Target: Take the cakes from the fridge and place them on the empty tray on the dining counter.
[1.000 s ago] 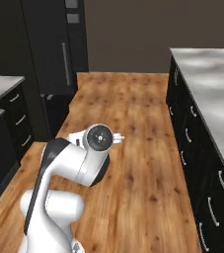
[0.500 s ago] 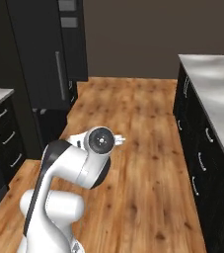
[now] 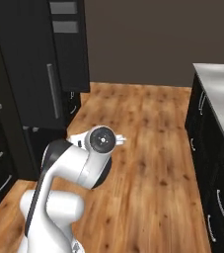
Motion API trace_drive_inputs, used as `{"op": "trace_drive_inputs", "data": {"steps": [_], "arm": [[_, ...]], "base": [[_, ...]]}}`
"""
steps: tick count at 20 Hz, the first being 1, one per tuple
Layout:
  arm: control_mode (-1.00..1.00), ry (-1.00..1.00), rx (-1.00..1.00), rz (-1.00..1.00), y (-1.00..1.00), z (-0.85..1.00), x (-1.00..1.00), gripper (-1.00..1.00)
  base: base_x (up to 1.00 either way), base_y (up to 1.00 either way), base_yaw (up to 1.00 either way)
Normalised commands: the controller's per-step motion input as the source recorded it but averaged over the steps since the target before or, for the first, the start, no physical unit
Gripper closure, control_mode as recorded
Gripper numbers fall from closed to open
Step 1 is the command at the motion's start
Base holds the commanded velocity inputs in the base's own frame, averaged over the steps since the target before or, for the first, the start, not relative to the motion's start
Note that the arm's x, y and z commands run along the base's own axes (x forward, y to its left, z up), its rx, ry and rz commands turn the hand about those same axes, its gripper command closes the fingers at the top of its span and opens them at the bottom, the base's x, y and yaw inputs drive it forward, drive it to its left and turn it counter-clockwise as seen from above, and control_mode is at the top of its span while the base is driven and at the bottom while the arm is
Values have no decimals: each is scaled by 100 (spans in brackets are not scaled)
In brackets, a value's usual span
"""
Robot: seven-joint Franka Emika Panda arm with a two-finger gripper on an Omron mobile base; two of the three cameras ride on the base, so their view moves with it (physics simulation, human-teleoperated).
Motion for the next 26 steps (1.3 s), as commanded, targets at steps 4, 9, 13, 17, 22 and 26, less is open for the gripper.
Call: {"op": "trace_drive_inputs", "data": {"steps": [4,9,13,17,22,26], "arm": [[100,0,0,0,0,0,0,-100],[100,0,0,0,0,0,0,-100],[100,0,0,0,0,0,0,-100],[100,0,0,0,0,0,0,-100],[100,0,0,0,0,0,0,-100],[100,0,0,0,0,0,0,-100]], "base": [[100,0,23],[100,-11,28],[100,-51,38],[100,-74,40],[100,-74,43],[94,-2,56]]}}
